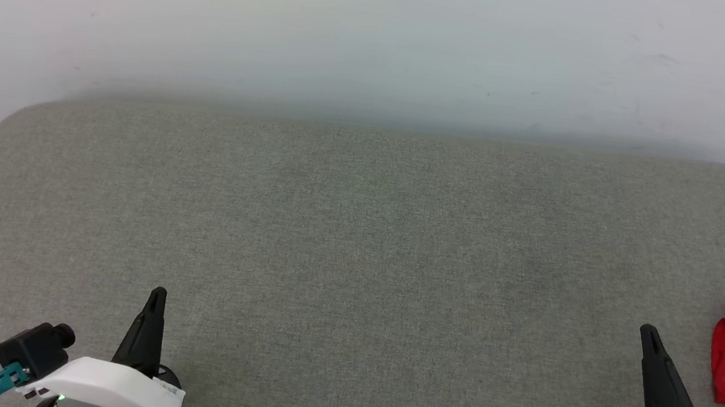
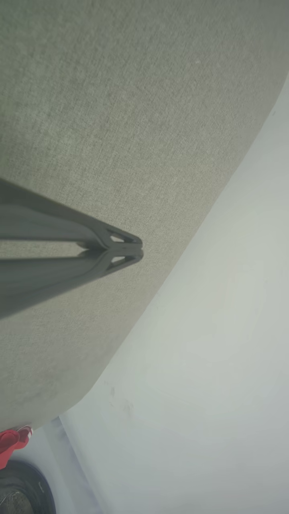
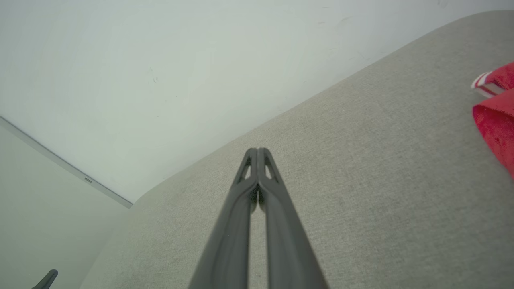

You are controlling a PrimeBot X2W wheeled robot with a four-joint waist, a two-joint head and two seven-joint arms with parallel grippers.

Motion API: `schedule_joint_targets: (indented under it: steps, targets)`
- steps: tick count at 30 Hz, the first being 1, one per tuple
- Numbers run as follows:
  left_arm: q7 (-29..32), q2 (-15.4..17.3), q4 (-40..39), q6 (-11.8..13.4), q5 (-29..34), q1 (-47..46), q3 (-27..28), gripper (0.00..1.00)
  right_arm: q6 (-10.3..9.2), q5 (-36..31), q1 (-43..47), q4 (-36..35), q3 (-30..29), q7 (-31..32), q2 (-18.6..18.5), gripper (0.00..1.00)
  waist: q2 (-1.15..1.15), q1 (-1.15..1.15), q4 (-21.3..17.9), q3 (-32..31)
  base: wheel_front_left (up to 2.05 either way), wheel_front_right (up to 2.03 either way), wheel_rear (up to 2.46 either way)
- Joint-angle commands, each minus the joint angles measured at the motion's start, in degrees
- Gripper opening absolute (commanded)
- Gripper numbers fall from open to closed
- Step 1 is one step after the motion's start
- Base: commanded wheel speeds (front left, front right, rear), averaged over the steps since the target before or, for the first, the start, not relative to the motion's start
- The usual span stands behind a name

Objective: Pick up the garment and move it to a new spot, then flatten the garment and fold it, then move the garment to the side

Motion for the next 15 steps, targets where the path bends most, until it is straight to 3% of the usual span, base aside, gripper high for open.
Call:
schedule_joint_targets:
  steps: [1,15]
  targets:
    - [0.32,0.03,-0.51,-0.51,-1.56,-1.55,0.55,0.0,-0.01,1.83,-1.54,-0.28,0.04,0.06,-0.36,0.0,0.0,0.0,0.0,0.0,0.0,0.0,0.0]
    - [3.11,-0.76,0.36,-1.03,-11.67,-2.61,1.98,0.0,-0.01,12.92,-3.37,2.76,0.13,0.82,-0.42,0.0,0.0,0.0,-0.09,0.03,0.0,0.0,0.0]
